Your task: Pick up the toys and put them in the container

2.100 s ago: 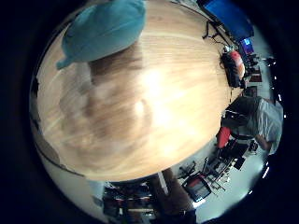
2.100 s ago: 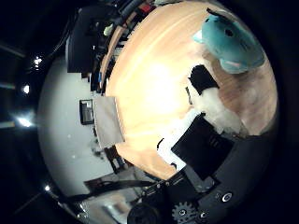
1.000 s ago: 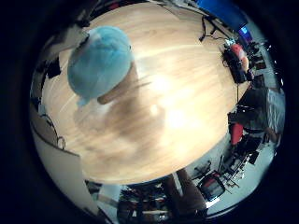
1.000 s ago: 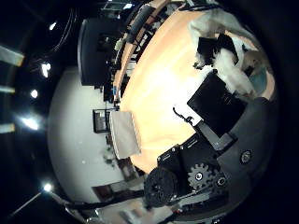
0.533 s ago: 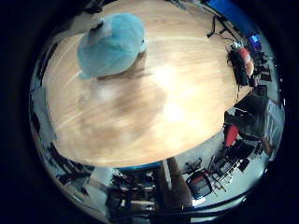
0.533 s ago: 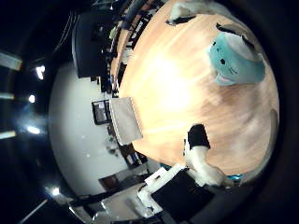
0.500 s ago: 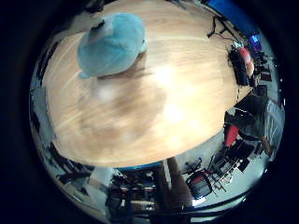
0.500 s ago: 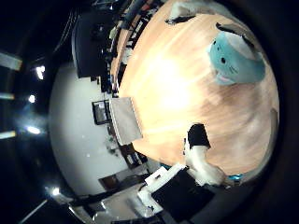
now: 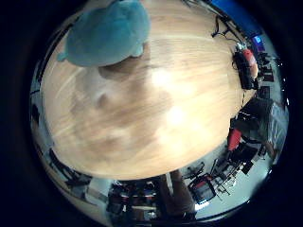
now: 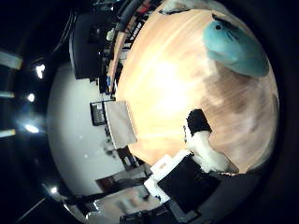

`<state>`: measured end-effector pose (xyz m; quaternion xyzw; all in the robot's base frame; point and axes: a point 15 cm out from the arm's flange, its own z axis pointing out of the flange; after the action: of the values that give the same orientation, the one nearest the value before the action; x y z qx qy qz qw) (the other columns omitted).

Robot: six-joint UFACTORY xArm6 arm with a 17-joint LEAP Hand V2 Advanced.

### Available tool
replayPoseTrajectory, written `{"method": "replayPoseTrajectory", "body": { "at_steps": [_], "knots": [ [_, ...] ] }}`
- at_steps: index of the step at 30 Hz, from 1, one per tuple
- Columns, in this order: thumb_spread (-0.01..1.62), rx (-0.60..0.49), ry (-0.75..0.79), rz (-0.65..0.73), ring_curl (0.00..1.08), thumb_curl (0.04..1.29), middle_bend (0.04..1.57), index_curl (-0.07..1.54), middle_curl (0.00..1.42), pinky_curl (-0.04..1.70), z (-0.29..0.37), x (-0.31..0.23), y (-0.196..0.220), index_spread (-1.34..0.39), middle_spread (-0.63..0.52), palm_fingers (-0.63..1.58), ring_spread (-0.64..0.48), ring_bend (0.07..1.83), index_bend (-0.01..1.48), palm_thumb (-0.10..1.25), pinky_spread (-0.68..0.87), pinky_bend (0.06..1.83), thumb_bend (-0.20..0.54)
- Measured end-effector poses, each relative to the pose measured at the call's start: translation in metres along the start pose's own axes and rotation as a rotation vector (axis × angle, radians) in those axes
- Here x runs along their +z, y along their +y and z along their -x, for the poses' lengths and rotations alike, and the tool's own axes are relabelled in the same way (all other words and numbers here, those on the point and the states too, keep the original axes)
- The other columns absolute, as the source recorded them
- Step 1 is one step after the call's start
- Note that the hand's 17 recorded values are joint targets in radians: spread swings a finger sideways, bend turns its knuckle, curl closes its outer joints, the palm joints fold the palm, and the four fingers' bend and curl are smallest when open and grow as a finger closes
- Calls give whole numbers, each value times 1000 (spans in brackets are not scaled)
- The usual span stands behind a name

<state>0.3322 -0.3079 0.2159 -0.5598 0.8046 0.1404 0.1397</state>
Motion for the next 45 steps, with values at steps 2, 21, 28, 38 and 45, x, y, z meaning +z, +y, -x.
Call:
{"method": "replayPoseTrajectory", "body": {
  "at_steps": [2,21,28,38,45],
  "knots": [
    [1022,-2,3,-4,278,482,273,412,357,121,-2,-2,-5,-539,-236,195,-174,729,313,601,141,936,-25],
    [1031,47,-21,-75,462,573,613,532,563,298,-6,-15,-29,-588,-480,1309,-359,1107,355,930,-406,1340,20],
    [1000,66,-61,-145,594,660,965,811,807,408,-1,-29,-46,-576,-494,1173,-340,1276,856,1066,-277,1502,52],
    [978,35,-32,-182,721,765,1135,967,990,491,4,-65,-53,-460,-441,1058,-301,1403,1057,1101,-210,1573,48],
    [985,-11,-31,-229,785,827,1160,1013,1075,541,29,-115,-54,-401,-405,1004,-282,1429,1090,1062,-195,1586,12]
  ]
}}
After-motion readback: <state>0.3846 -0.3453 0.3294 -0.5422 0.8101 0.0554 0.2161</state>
